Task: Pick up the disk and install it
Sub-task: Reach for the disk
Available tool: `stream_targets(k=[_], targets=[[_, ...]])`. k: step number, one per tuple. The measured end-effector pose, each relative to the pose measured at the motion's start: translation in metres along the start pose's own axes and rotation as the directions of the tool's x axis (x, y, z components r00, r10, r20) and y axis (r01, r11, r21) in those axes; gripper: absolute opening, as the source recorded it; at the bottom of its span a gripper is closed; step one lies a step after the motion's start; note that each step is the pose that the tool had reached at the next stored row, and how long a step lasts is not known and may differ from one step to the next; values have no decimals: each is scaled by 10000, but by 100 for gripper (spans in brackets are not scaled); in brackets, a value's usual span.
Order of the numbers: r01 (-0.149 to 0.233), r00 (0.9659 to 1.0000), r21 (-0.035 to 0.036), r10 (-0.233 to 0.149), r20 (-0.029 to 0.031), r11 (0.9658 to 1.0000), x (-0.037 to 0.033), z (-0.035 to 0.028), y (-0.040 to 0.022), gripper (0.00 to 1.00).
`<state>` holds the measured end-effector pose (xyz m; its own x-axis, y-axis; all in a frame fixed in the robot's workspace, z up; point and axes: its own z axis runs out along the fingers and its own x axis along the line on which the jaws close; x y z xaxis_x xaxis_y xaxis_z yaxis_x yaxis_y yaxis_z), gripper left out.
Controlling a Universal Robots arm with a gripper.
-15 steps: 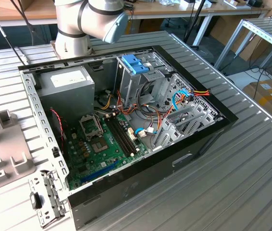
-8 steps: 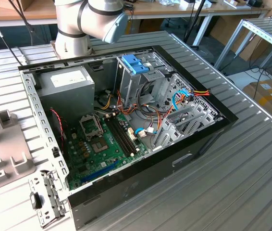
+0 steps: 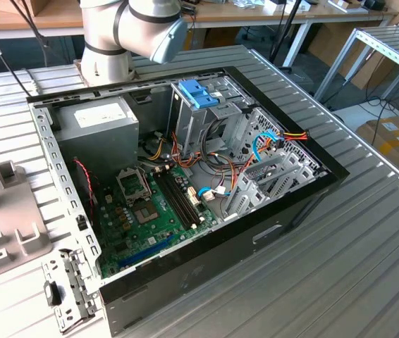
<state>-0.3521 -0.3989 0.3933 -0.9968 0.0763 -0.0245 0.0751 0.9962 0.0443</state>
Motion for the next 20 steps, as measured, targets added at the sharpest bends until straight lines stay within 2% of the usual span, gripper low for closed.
stream_targets(k=[20], targets=[[0, 10000, 0, 0, 0, 10000, 197, -6, -15, 11]])
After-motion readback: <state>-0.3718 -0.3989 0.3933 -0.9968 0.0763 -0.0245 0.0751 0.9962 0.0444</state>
